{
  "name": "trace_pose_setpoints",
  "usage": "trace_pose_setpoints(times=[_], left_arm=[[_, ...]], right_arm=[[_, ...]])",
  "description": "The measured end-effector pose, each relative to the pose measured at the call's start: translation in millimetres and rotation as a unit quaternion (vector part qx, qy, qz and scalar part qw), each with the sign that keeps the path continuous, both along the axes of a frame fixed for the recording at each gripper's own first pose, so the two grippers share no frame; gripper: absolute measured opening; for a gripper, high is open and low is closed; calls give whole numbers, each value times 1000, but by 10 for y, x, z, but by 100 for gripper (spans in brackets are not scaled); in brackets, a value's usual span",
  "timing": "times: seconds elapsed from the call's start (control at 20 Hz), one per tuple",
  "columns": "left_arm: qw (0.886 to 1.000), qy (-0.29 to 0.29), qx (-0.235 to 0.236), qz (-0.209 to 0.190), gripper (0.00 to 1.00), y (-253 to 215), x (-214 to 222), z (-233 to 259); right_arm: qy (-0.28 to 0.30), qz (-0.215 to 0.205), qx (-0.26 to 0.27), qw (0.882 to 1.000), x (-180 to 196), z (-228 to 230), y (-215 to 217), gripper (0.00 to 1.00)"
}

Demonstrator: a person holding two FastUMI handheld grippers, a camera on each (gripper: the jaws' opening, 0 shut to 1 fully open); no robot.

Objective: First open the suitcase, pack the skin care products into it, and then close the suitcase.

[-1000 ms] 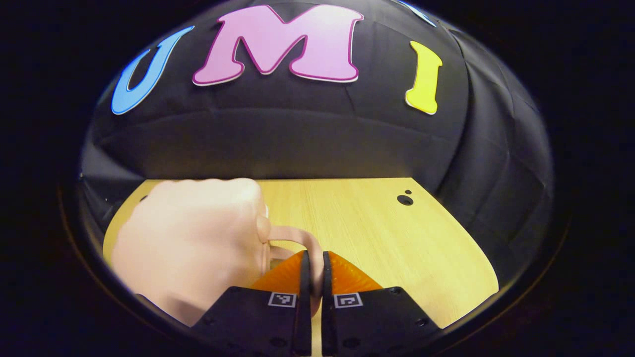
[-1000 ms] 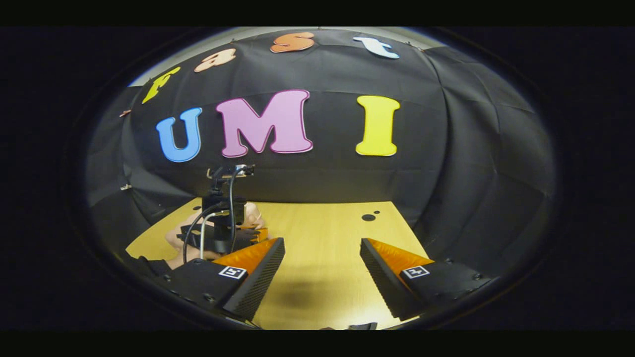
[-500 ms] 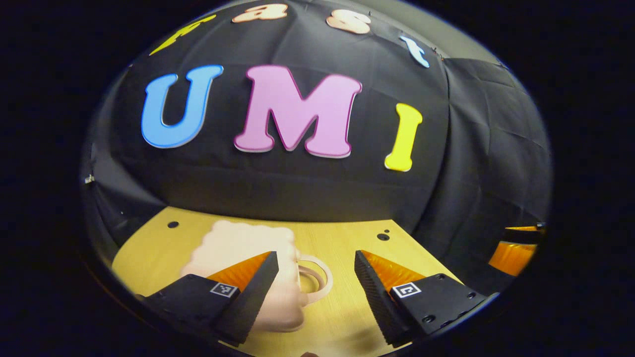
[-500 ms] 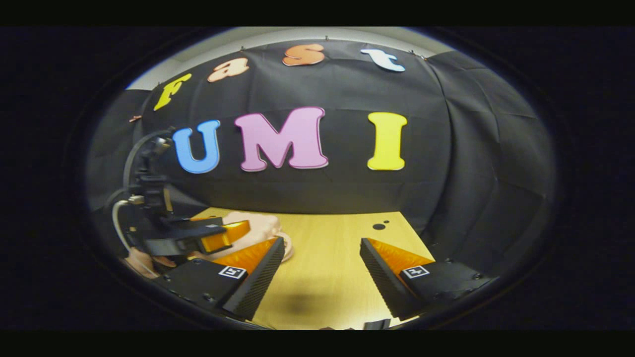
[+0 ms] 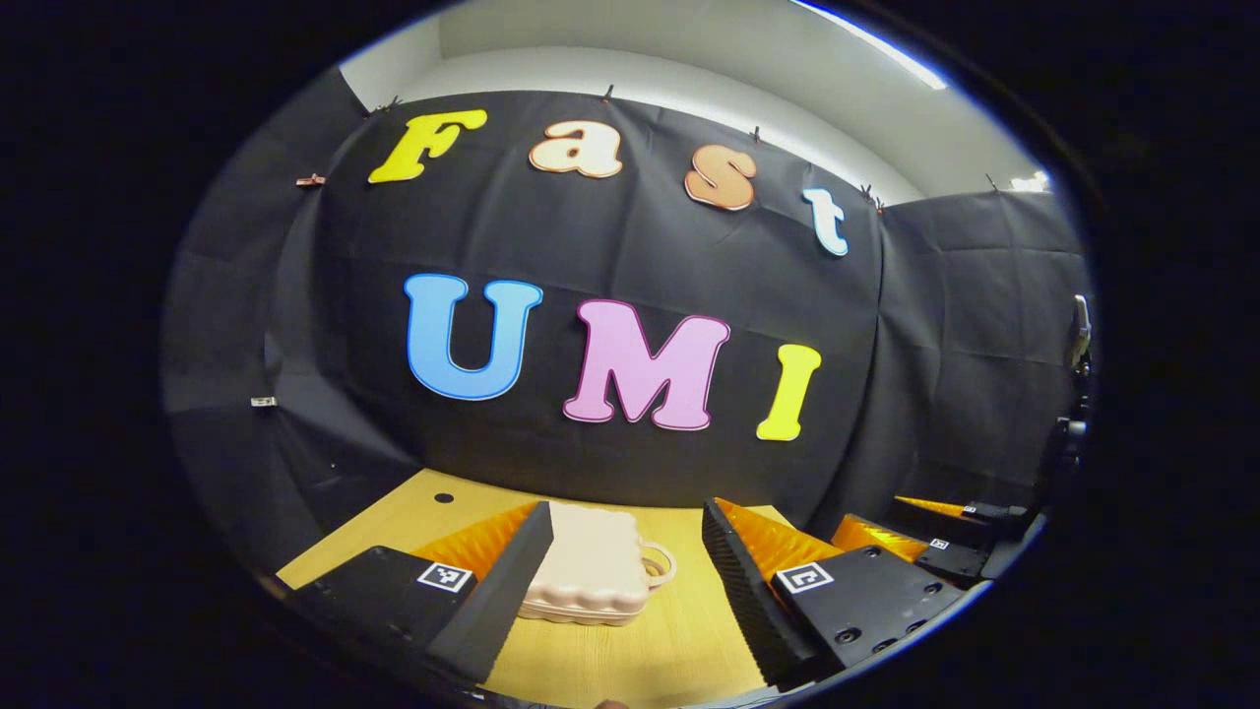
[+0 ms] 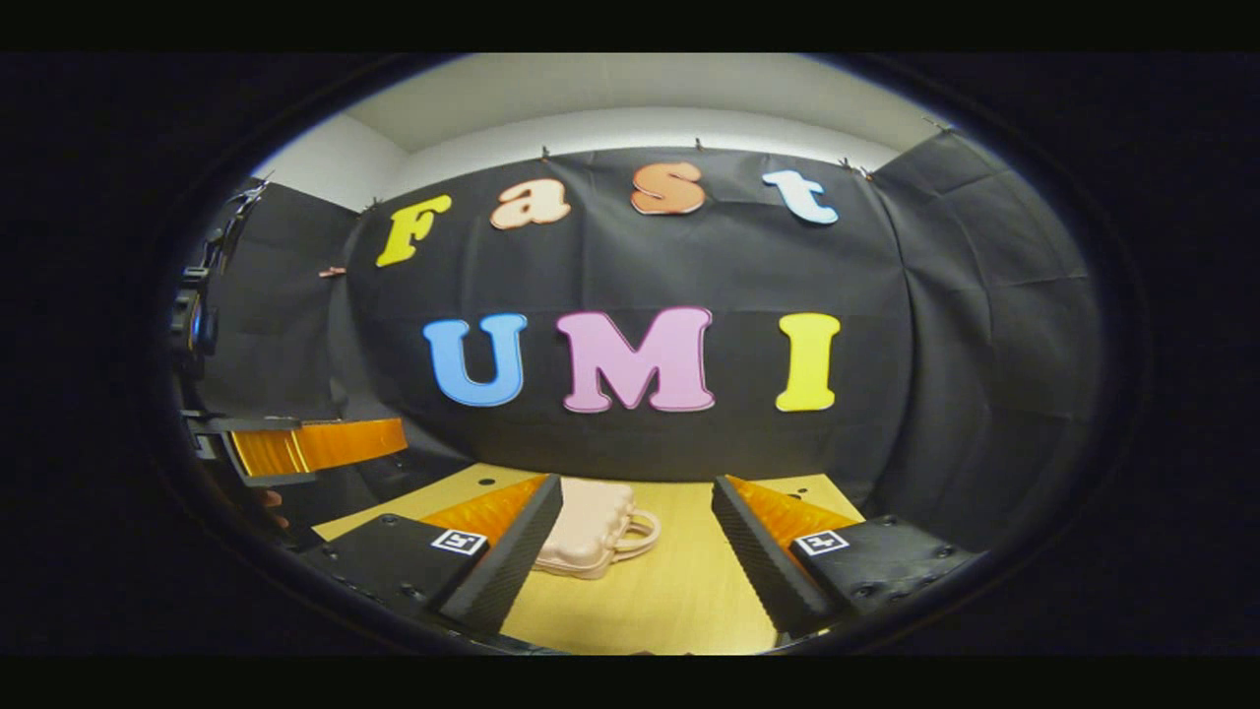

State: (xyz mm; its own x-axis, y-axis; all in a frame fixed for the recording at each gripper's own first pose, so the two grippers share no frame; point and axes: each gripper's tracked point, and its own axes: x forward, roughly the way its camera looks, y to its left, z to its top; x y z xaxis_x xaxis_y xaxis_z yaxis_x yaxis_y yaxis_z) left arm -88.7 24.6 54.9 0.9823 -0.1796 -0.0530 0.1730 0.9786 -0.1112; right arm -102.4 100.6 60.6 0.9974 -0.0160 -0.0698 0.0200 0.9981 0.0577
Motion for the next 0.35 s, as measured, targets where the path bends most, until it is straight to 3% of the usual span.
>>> trace_pose_setpoints(times=[0.2,0.35], left_arm=[[1000,-6,19,20,96,294,-257,13],[999,-14,23,30,96,386,-339,75]], right_arm=[[-49,2,-12,999,-55,269,167,97],[-50,13,-5,999,-44,278,308,97]])
